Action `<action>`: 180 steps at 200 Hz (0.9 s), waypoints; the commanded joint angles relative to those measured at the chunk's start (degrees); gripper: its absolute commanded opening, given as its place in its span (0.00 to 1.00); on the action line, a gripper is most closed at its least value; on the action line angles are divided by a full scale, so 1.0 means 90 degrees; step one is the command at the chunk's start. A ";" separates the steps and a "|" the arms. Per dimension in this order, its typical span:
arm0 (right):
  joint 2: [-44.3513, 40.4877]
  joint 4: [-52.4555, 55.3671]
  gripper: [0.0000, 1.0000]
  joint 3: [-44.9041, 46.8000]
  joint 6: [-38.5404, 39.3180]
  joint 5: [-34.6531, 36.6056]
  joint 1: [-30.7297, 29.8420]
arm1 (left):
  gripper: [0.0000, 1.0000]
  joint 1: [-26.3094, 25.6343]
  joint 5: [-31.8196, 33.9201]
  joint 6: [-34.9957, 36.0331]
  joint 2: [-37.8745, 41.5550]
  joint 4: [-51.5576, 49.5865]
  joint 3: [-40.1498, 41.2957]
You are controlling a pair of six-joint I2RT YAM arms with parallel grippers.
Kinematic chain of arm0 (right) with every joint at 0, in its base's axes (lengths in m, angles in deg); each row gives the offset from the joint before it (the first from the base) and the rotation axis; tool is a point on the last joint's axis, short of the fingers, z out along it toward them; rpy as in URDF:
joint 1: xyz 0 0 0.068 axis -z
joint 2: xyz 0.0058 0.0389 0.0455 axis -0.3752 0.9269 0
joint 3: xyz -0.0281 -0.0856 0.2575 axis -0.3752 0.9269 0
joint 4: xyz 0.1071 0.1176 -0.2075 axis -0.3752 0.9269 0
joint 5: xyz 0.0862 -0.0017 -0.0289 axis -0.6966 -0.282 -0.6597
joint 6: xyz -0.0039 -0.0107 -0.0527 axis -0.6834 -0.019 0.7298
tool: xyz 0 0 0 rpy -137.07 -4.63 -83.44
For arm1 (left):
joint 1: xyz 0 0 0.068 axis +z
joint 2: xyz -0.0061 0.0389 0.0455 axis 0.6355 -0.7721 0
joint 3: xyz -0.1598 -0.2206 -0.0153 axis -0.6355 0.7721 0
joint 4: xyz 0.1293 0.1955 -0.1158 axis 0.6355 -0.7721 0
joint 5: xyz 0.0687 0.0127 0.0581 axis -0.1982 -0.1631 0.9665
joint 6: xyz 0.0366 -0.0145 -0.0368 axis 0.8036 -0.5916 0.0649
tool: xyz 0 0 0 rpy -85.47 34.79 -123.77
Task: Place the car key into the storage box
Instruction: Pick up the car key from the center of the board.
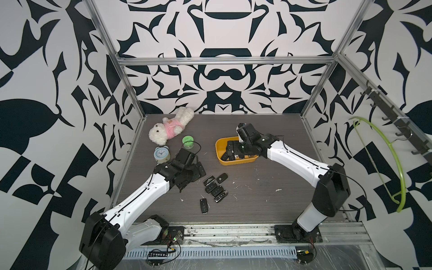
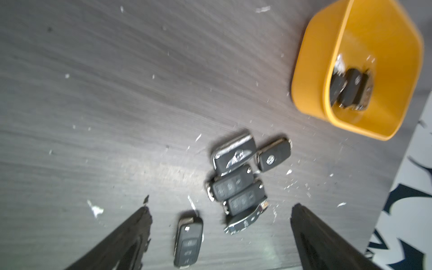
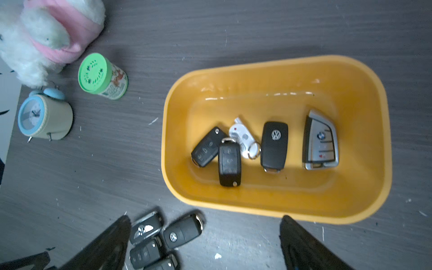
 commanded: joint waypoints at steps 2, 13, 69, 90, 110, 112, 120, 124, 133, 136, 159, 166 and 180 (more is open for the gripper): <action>-0.0756 -0.0373 1.00 0.0542 -0.0367 -0.0324 -0.0047 | 1.00 -0.0662 0.0476 -0.0462 0.0046 -0.0653 0.0018; -0.1058 -0.0458 1.00 0.0916 -0.0533 -0.0422 -0.0049 | 0.98 -0.0953 0.0469 -0.0641 0.0023 -0.0844 0.0112; -0.1922 -0.0974 1.00 0.2259 -0.1295 -0.0772 -0.0077 | 0.82 -0.1762 -0.0112 -0.1456 0.0017 -0.0713 0.0924; -0.1916 -0.0940 1.00 0.2231 -0.1230 -0.0758 -0.0072 | 0.76 -0.1904 -0.0342 -0.1582 -0.0075 -0.0268 0.1236; -0.1841 -0.0887 1.00 0.2072 -0.1126 -0.0720 -0.0072 | 0.75 -0.1977 -0.0273 -0.1555 -0.0189 -0.0114 0.1221; -0.1826 -0.0877 1.00 0.2056 -0.1115 -0.0721 -0.0076 | 0.75 -0.1981 -0.0266 -0.1539 -0.0200 -0.0115 0.1208; -0.1785 -0.0863 1.00 0.1987 -0.1073 -0.0717 -0.0077 | 0.75 -0.2001 -0.0236 -0.1478 -0.0273 -0.0076 0.1156; -0.1748 -0.0852 1.00 0.1958 -0.1057 -0.0727 -0.0077 | 0.75 -0.2010 -0.0234 -0.1445 -0.0310 -0.0062 0.1128; -0.1682 -0.0851 1.00 0.1896 -0.1032 -0.0731 -0.0077 | 0.75 -0.2045 -0.0209 -0.1377 -0.0441 -0.0060 0.1066; -0.1657 -0.0849 1.00 0.1870 -0.1024 -0.0737 -0.0075 | 0.75 -0.2055 -0.0214 -0.1364 -0.0493 -0.0054 0.1055; -0.1527 -0.0852 1.00 0.1807 -0.1021 -0.0797 -0.0077 | 0.75 -0.2146 -0.0283 -0.1257 -0.0896 0.0027 0.0974; -0.1508 -0.0868 1.00 0.1815 -0.1037 -0.0821 -0.0077 | 0.74 -0.2166 -0.0304 -0.1207 -0.0918 0.0040 0.0944; -0.1511 -0.0896 1.00 0.1849 -0.1057 -0.0860 -0.0076 | 0.74 -0.2193 -0.0323 -0.1165 -0.1268 0.0054 0.0885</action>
